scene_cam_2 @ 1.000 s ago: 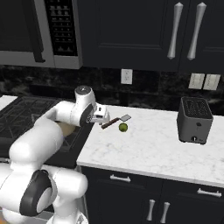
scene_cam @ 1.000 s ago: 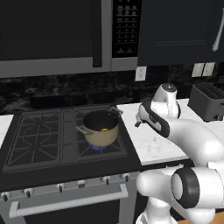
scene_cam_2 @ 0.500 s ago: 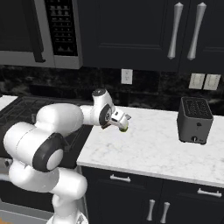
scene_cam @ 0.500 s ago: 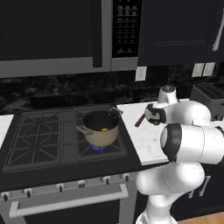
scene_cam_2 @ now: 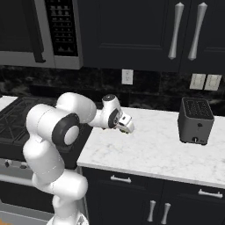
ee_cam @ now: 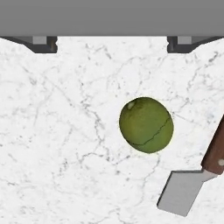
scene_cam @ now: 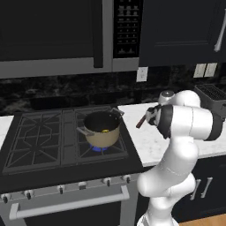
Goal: Put the lemon and lime in the pot. Retrieve the spatula and lightly stir the vegetables in the pot.
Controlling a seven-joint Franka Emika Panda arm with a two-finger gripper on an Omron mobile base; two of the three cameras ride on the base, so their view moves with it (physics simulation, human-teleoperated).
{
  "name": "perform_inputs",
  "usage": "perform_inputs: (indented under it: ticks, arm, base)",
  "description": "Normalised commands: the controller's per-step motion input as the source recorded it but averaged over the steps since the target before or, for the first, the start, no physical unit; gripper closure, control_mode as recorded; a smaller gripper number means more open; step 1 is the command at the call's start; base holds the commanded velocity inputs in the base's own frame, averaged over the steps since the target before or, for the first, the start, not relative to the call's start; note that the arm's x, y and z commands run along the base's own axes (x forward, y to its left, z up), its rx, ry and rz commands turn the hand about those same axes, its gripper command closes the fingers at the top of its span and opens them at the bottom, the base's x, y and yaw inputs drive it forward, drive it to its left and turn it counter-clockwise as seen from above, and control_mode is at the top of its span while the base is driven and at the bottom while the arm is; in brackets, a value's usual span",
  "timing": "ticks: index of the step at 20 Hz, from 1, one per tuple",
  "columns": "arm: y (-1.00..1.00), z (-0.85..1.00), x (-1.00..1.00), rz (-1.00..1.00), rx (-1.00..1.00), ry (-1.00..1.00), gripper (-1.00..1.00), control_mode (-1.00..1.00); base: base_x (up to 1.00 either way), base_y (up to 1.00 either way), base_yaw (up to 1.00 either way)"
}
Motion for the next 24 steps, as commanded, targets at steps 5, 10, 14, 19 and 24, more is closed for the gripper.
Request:
perform_inputs:
  ticks: [5, 10, 14, 19, 24]
  arm:
    - [0.0, -0.33, 0.5, 0.0, 0.0, 0.03, -1.0, -1.0]
    - [-0.04, -0.24, 0.46, 0.0, 0.0, 0.01, -1.0, -1.0]
    - [-0.12, -0.23, 0.42, 0.0, 0.0, 0.0, -1.0, -1.0]
    - [-0.02, -0.26, 0.14, 0.0, 0.0, 0.0, 1.0, -1.0]
    - [0.16, 0.2, -0.24, 0.0, 0.0, -0.08, 1.0, -1.0]
  base:
    - [0.0, 0.0, 0.0]
    - [0.0, 0.0, 0.0]
    - [0.0, 0.0, 0.0]
    - [0.0, 0.0, 0.0]
    - [0.0, 0.0, 0.0]
